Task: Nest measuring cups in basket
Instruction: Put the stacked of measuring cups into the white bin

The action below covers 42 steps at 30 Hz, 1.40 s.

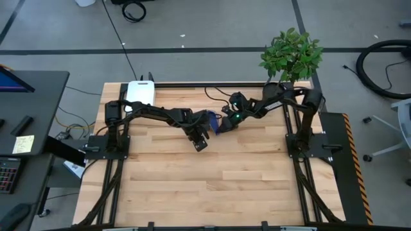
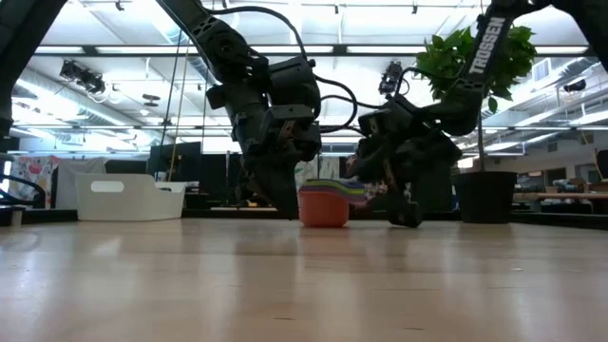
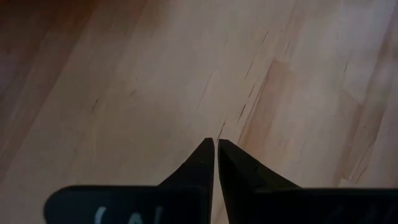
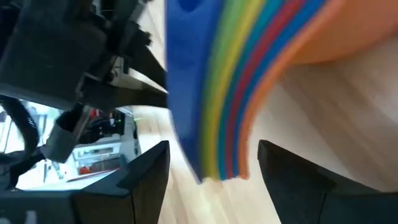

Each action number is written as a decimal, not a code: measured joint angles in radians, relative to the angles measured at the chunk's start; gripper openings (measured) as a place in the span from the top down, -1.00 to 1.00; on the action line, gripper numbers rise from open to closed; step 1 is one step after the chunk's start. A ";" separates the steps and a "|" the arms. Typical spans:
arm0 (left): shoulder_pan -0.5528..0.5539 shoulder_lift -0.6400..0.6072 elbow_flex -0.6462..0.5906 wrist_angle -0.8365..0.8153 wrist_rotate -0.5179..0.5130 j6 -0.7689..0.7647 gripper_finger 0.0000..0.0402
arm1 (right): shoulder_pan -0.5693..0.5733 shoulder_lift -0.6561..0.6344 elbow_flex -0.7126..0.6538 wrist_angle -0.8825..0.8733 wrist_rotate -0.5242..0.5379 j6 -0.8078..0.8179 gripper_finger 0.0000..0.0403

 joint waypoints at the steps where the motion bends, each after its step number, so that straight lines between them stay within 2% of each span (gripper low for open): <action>1: 0.000 0.000 0.000 0.001 0.000 0.000 0.86 | 0.003 0.003 0.002 0.022 -0.001 0.005 -0.24; 20: 0.000 0.000 0.000 0.008 0.000 0.000 0.86 | 0.025 0.007 0.005 0.205 0.105 -0.014 -0.23; 29: 0.000 0.000 0.000 0.007 0.000 0.000 0.86 | 0.066 0.007 0.006 0.211 0.128 -0.043 -0.23; 33: 0.000 0.000 0.000 0.010 0.000 0.001 0.86 | 0.082 0.007 0.006 0.211 0.174 -0.068 -0.23; 42: 0.000 0.000 0.000 0.080 -0.032 0.075 0.86 | 0.093 0.007 0.006 0.210 0.209 -0.077 -0.22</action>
